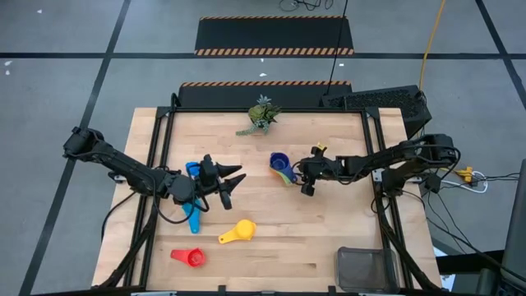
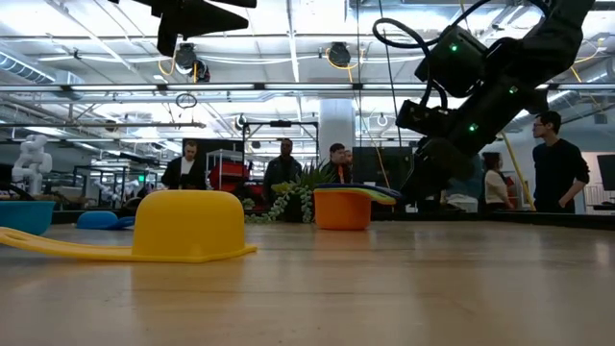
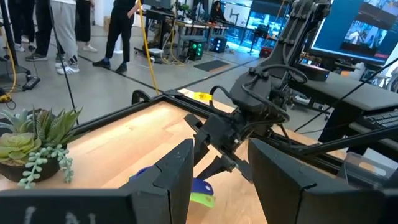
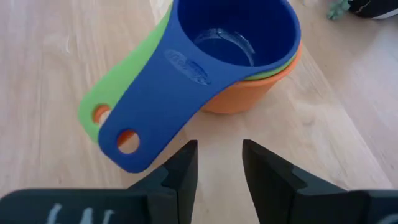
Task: Nest measuring cups in basket
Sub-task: Stack the violet measuring cup on top of the green measuring cup
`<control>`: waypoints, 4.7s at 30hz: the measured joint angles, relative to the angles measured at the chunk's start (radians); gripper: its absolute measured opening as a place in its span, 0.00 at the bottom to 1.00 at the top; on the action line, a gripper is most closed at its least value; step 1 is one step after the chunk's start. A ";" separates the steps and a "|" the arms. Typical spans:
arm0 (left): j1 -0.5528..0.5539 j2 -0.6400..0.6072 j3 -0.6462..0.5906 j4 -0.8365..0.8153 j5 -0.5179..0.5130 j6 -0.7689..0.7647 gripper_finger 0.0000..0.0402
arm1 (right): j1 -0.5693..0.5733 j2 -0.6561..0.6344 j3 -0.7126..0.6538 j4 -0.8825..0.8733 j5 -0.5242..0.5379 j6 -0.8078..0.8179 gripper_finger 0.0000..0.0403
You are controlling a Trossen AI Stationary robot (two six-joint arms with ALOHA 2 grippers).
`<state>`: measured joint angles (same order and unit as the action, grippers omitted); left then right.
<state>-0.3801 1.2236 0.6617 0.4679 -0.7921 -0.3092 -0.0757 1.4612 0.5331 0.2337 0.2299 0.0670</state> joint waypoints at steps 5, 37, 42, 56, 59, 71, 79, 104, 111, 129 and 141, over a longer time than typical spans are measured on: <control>0.000 0.000 0.000 0.000 0.000 0.001 0.38 | 0.000 0.000 0.000 0.002 -0.031 0.010 0.27; 0.111 0.000 0.000 0.085 0.088 0.204 0.38 | 0.150 -0.020 0.359 -0.558 0.063 0.682 0.75; 0.118 0.000 0.000 0.058 0.142 0.203 0.38 | 0.152 0.106 0.445 -0.570 0.061 0.731 0.76; 0.080 0.000 0.000 -0.030 0.265 0.203 0.38 | 0.157 0.290 0.622 -0.661 0.141 0.808 0.76; 0.071 0.000 0.000 -0.031 0.272 0.218 0.38 | 0.164 0.287 0.636 -0.671 0.162 0.817 0.76; 0.063 0.000 0.000 -0.030 0.304 0.238 0.38 | 0.169 0.278 0.639 -0.744 0.170 0.958 0.76; 0.064 0.000 0.000 -0.016 0.304 0.238 0.38 | 0.162 0.278 0.639 -0.728 0.189 0.976 0.76; 0.059 -0.028 -0.001 0.010 0.298 0.245 0.38 | 0.135 0.372 0.638 -0.643 0.212 0.879 0.71; 0.066 -0.028 -0.001 0.009 0.294 0.252 0.38 | 0.134 0.372 0.638 -0.690 0.212 0.863 0.54; 0.085 -0.028 -0.001 0.106 0.293 0.331 0.38 | 0.113 0.372 0.638 -0.759 0.185 0.801 0.37; 0.174 -0.027 0.041 0.058 0.344 0.363 0.38 | 0.105 0.348 0.638 -0.736 0.216 0.693 0.57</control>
<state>-0.2057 1.1961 0.7030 0.5255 -0.4485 0.0538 0.0297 1.8090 1.1713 -0.5028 0.4457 0.7598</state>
